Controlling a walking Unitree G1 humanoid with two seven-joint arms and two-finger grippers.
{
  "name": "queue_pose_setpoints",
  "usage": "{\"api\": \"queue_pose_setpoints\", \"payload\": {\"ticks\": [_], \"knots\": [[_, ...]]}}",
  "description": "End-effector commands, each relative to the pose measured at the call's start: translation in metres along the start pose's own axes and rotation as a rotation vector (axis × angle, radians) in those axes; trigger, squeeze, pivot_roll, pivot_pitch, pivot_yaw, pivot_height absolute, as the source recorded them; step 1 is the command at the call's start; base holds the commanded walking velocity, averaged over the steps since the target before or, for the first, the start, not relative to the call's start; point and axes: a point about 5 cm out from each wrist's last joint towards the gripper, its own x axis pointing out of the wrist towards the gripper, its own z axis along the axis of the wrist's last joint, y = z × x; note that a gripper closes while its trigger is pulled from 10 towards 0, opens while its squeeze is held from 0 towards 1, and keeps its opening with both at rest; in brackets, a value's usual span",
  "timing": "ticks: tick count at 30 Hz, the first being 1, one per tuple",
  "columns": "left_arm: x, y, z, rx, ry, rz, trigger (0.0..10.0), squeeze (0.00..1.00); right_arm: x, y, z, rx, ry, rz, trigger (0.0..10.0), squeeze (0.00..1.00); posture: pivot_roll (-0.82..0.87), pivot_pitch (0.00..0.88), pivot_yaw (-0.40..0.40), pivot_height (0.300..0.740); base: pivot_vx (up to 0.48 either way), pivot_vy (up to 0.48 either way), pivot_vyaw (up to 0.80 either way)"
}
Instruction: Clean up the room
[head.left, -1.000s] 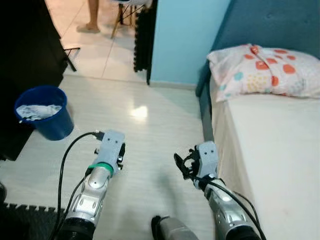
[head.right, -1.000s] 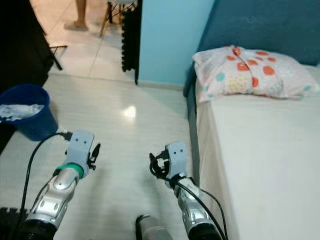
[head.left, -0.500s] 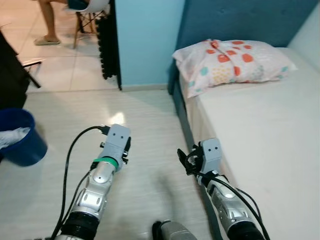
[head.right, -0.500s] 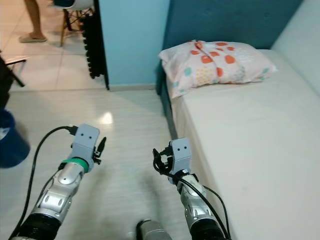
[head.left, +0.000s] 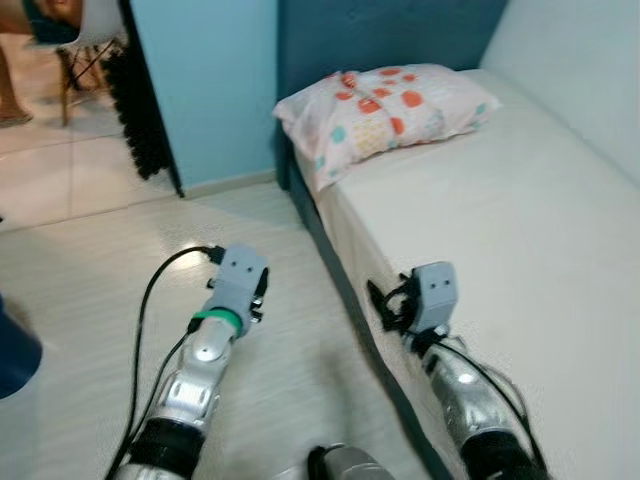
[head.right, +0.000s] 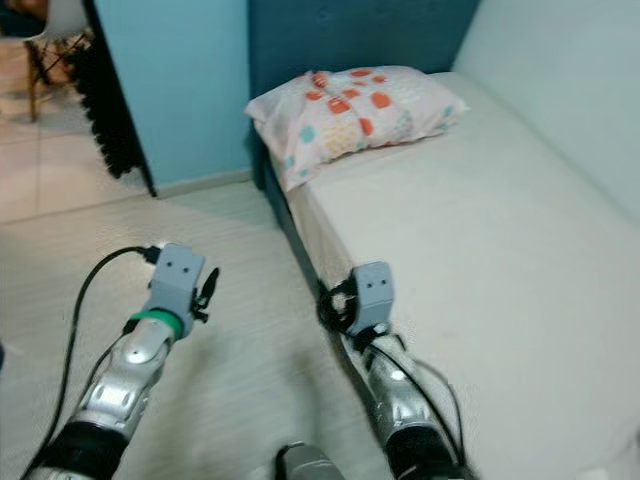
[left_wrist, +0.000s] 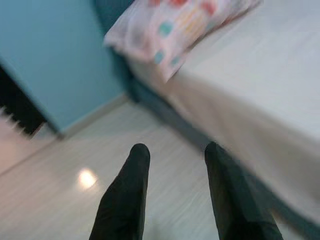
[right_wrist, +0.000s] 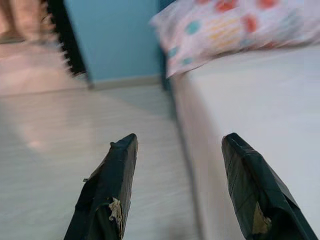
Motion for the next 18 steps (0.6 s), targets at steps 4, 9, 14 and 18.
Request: {"api": "queue_pose_setpoints", "payload": {"ticks": [4, 9, 14, 18], "knots": [[-0.0031, 0.0019, -0.0092, -0.003, 0.032, -0.002, 10.0, 0.0, -0.0023, 0.0008, -0.0034, 0.018, 0.0, -0.018, 10.0, 0.0, -0.05, 0.0, 0.001, 0.74, 0.0, 0.0, -0.77], [-0.0026, 0.0011, -0.0083, -0.004, 0.029, -0.009, 10.0, 0.0, -0.0035, 0.0001, -0.005, 0.016, 0.005, -0.035, 10.0, 0.0, -0.06, 0.0, 0.003, 0.74, 0.0, 0.0, -0.77], [-0.0023, 0.0006, -0.0078, -0.004, 0.028, -0.013, 10.0, 0.0, -0.0047, -0.0019, -0.0057, 0.013, 0.008, -0.052, 10.0, 0.0, -0.06, 0.0, 0.004, 0.74, 0.0, 0.0, -0.77], [-0.0022, -0.0002, -0.0075, -0.006, 0.026, -0.017, 10.0, 0.0, -0.0057, -0.0049, -0.0062, 0.01, 0.01, -0.071, 10.0, 0.0, -0.06, 0.0, 0.003, 0.74, 0.0, 0.0, -0.77]]}}
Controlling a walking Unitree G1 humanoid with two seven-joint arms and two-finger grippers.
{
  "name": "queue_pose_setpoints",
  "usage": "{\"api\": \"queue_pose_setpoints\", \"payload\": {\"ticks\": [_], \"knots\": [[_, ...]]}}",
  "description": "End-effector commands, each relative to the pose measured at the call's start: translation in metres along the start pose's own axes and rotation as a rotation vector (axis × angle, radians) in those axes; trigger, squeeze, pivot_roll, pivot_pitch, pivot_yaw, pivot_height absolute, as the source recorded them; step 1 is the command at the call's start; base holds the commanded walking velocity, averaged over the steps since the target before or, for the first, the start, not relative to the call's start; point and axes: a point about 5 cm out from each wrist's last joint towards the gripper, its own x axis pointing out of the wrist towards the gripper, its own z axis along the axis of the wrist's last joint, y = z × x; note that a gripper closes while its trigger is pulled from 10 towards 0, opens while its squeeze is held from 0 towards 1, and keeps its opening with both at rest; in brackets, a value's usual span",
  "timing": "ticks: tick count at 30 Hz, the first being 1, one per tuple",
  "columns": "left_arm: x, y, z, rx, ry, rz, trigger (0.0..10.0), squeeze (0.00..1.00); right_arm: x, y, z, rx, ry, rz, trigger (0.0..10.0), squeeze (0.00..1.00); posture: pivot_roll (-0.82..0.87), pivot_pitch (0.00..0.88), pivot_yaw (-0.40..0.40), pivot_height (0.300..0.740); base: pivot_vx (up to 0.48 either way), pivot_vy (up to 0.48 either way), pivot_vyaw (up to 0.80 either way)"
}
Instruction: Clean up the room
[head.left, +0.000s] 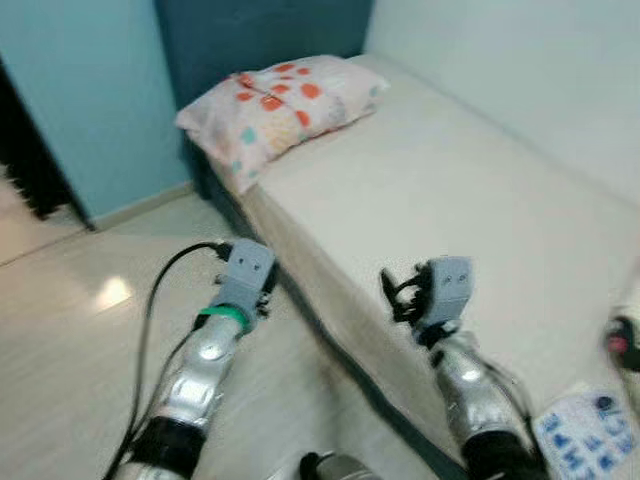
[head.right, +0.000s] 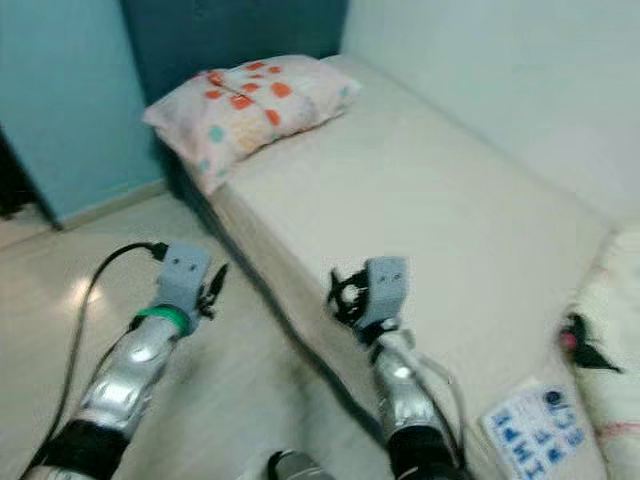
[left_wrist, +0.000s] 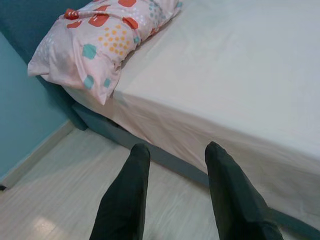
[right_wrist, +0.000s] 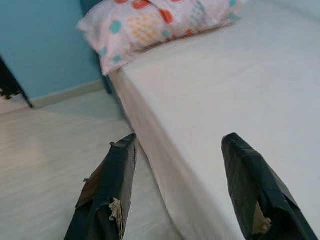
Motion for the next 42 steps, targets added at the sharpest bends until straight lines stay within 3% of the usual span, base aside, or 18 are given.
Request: {"api": "queue_pose_setpoints", "payload": {"ticks": [1, 18, 24, 42], "knots": [[-0.001, -0.006, -0.003, -0.009, 0.017, -0.02, 10.0, 0.0, -0.004, -0.007, -0.004, -0.002, 0.014, -0.028, 10.0, 0.0, -0.06, 0.0, 0.003, 0.74, 0.0, 0.0, -0.77], [0.0, -0.009, -0.001, -0.015, 0.008, -0.032, 10.0, 0.0, -0.006, -0.019, -0.001, -0.02, 0.001, -0.104, 10.0, 0.0, -0.07, 0.003, 0.004, 0.74, 0.0, 0.0, -0.77], [0.0, -0.01, -0.001, -0.014, 0.008, -0.038, 10.0, 0.0, -0.007, -0.032, 0.003, -0.011, -0.012, -0.179, 10.0, 0.0, -0.07, 0.006, 0.007, 0.74, 0.0, 0.0, -0.77], [-0.001, -0.014, 0.008, -0.058, -0.042, -0.075, 10.0, 0.0, -0.005, -0.028, 0.004, -0.018, -0.017, -0.17, 10.0, 0.0, -0.07, 0.005, 0.008, 0.74, 0.0, 0.0, -0.78]]}}
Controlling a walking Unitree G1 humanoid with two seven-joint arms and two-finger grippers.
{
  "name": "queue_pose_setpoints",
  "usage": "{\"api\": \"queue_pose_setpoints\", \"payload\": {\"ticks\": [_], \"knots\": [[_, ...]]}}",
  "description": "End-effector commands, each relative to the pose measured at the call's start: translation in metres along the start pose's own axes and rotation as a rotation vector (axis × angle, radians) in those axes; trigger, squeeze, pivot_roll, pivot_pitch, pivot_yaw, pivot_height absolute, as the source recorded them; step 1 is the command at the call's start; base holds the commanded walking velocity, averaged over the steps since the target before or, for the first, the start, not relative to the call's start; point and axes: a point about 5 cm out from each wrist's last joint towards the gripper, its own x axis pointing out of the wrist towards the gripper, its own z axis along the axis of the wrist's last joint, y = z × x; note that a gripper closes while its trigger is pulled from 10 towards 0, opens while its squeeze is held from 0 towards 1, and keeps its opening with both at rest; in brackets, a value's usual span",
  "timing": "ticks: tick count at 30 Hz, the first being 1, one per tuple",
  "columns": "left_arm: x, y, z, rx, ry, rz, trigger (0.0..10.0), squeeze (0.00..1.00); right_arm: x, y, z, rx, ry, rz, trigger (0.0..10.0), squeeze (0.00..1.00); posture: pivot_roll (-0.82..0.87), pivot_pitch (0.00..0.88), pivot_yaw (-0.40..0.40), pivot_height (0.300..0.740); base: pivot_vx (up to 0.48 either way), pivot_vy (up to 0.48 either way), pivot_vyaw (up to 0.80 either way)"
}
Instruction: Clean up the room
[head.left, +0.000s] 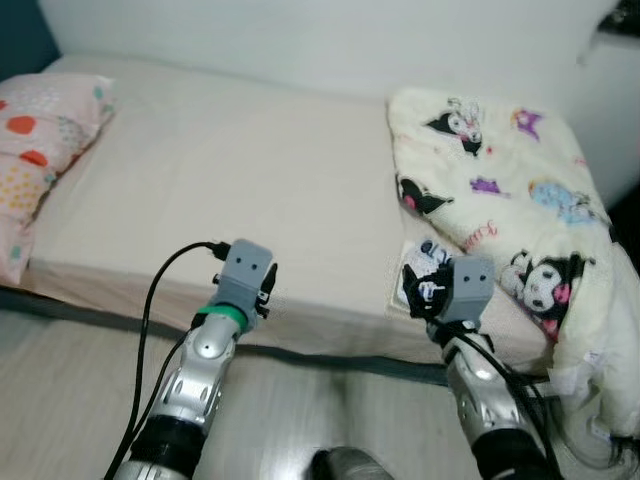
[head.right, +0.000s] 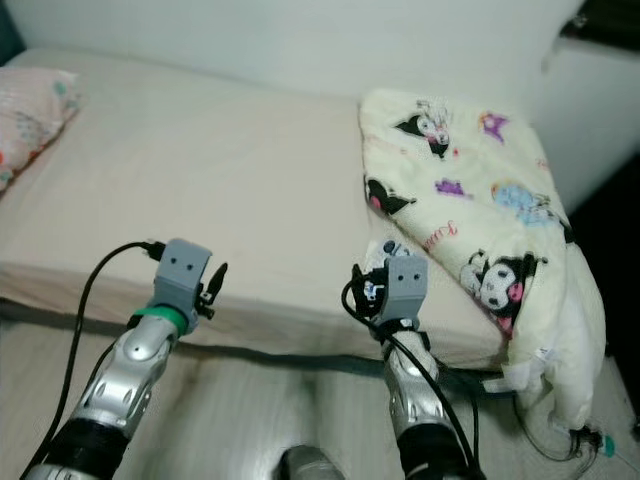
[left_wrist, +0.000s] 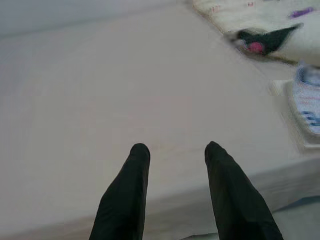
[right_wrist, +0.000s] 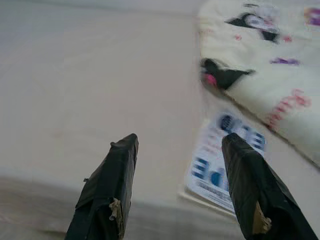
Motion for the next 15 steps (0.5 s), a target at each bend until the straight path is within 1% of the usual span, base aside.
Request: {"api": "queue_pose_setpoints", "payload": {"ticks": [1, 6, 15], "knots": [[-0.0006, -0.0064, 0.0032, -0.014, -0.022, -0.03, 10.0, 0.0, -0.0016, -0.0043, -0.002, 0.0, 0.008, -0.013, 10.0, 0.0, -0.07, 0.005, 0.008, 0.74, 0.0, 0.0, -0.77], [-0.0012, -0.011, 0.0089, -0.037, -0.053, -0.059, 10.0, 0.0, -0.0015, -0.0037, -0.0019, 0.001, 0.007, -0.01, 10.0, 0.0, -0.07, 0.004, 0.008, 0.74, 0.0, 0.0, -0.78], [-0.0016, -0.0128, 0.0118, -0.033, -0.069, -0.07, 10.0, 0.0, -0.001, -0.0015, -0.0009, 0.006, -0.001, 0.002, 10.0, 0.0, -0.07, 0.005, 0.006, 0.74, 0.0, 0.0, -0.78]]}}
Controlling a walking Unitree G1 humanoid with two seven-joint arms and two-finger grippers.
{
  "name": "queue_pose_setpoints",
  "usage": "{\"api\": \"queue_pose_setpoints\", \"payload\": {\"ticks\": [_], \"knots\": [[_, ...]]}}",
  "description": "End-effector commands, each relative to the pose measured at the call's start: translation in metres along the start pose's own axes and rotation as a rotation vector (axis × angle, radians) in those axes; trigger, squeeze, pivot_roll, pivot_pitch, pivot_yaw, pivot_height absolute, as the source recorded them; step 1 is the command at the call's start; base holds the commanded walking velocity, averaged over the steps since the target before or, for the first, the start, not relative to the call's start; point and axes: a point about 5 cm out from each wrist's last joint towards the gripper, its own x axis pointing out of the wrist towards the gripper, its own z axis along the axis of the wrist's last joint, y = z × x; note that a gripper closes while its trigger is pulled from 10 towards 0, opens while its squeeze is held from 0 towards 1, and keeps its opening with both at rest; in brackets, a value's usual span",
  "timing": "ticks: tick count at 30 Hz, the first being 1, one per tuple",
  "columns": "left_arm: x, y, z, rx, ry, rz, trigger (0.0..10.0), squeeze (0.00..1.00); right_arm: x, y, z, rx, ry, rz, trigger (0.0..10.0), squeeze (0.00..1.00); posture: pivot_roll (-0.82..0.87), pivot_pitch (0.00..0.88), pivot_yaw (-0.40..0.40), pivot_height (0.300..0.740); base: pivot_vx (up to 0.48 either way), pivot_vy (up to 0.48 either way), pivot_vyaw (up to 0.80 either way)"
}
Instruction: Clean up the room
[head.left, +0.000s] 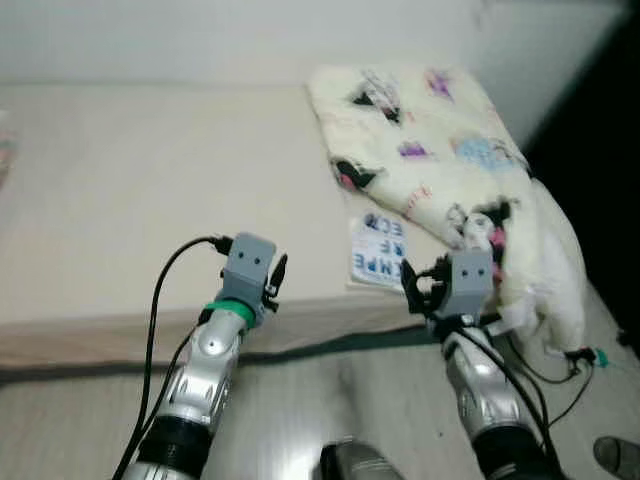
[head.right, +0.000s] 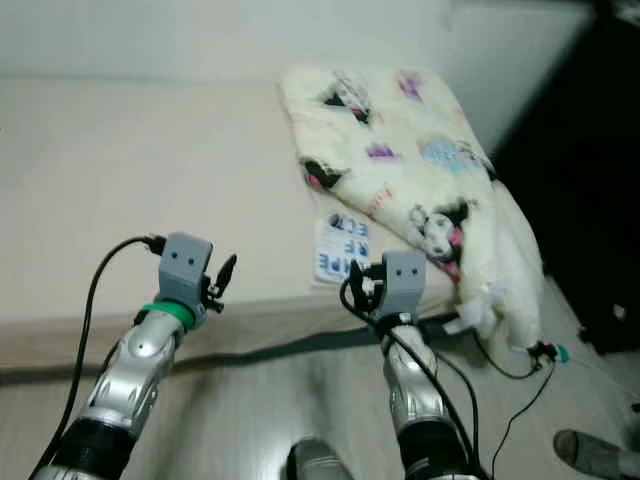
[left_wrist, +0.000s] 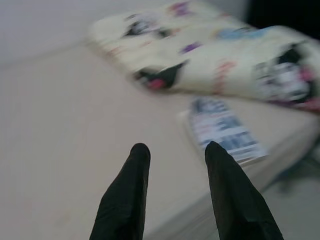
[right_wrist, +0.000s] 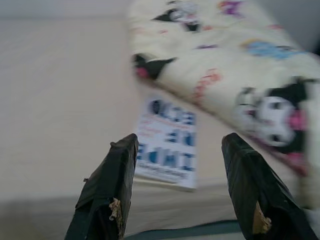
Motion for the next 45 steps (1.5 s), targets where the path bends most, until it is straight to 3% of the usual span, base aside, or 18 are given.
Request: {"api": "queue_pose_setpoints", "payload": {"ticks": [1, 13, 17, 18, 20, 23, 28, 33, 40, 45], "knots": [[-0.003, 0.0, -0.003, -0.002, 0.005, -0.005, 10.0, 0.0, -0.001, 0.001, -0.002, 0.01, 0.003, -0.001, 10.0, 0.0, -0.07, 0.005, 0.006, 0.74, 0.0, 0.0, -0.78], [-0.002, 0.003, -0.004, 0.006, 0.011, 0.022, 10.0, 0.0, 0.0, 0.005, 0.0, 0.015, -0.002, 0.031, 10.0, 0.0, -0.06, 0.001, -0.004, 0.74, 0.0, 0.0, -0.78], [-0.001, 0.016, -0.007, 0.052, 0.018, 0.087, 10.0, 0.0, 0.002, 0.013, 0.0, 0.019, -0.004, 0.077, 10.0, 0.0, -0.04, 0.0, -0.02, 0.74, 0.0, 0.0, -0.79], [-0.003, 0.027, -0.008, 0.141, -0.003, 0.117, 10.0, 0.0, 0.004, 0.021, 0.0, 0.023, -0.005, 0.123, 10.0, 0.0, -0.03, 0.0, -0.031, 0.74, 0.0, 0.0, -0.79], [-0.004, 0.032, -0.007, 0.186, -0.019, 0.131, 10.0, 0.0, 0.005, 0.028, 0.001, 0.019, -0.011, 0.162, 10.0, 0.0, -0.02, 0.0, -0.041, 0.74, 0.0, 0.0, -0.39], [-0.004, 0.035, -0.006, 0.209, -0.031, 0.135, 10.0, 0.0, 0.006, 0.033, 0.003, 0.015, -0.019, 0.192, 10.0, 0.0, -0.02, 0.0, -0.044, 0.74, 0.0, 0.0, 0.0], [-0.004, 0.035, 0.003, 0.29, -0.089, 0.108, 10.0, 0.0, 0.007, 0.054, 0.009, 0.006, -0.055, 0.327, 10.0, 0.0, -0.02, 0.002, -0.049, 0.74, 0.0, 0.0, 0.0], [0.0, 0.03, 0.006, 0.265, -0.098, 0.097, 10.0, 0.0, 0.005, 0.053, 0.011, 0.01, -0.069, 0.329, 10.0, 0.0, -0.04, 0.007, -0.04, 0.74, 0.0, 0.0, 0.0], [0.004, 0.015, 0.01, 0.195, -0.114, 0.062, 10.0, 0.0, -0.002, 0.041, 0.006, 0.122, -0.058, 0.247, 10.0, 0.0, -0.06, 0.015, -0.03, 0.74, 0.0, 0.0, 0.0], [0.004, 0.009, 0.011, 0.163, -0.115, 0.051, 10.0, 0.0, -0.003, 0.038, 0.006, 0.12, -0.055, 0.236, 10.0, 0.0, -0.07, 0.017, -0.027, 0.74, 0.0, 0.0, 0.0]]}}
